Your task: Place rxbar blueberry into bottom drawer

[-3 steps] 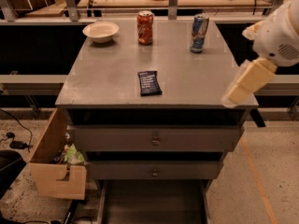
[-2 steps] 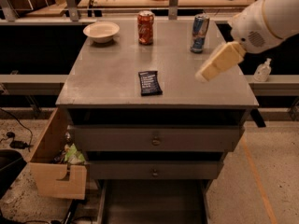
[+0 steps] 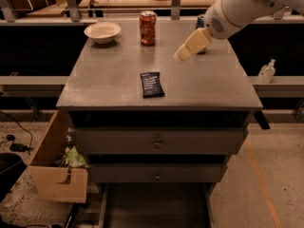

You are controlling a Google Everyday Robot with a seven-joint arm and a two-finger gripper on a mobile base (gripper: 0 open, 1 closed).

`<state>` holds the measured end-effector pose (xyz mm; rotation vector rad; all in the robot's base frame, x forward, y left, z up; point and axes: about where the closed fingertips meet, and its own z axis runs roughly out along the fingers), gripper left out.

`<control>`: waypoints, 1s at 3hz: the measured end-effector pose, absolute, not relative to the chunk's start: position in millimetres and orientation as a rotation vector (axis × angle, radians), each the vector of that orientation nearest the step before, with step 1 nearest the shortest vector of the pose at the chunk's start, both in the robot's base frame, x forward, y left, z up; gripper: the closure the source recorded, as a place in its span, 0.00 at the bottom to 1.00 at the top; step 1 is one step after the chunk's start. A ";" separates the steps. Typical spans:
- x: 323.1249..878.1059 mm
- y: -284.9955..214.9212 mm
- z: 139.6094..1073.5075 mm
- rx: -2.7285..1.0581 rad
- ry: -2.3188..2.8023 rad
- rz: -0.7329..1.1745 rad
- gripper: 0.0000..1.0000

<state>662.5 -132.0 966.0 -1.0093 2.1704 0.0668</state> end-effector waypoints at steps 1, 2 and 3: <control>664.1 -136.7 946.0 -0.904 2.315 0.021 0.00; 664.4 -134.8 944.5 -0.805 2.358 0.055 0.00; 664.3 -134.4 944.2 -0.806 2.359 0.055 0.00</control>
Offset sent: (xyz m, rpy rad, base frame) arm 0.0022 -0.0042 -0.0170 -0.0300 0.0744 -0.1041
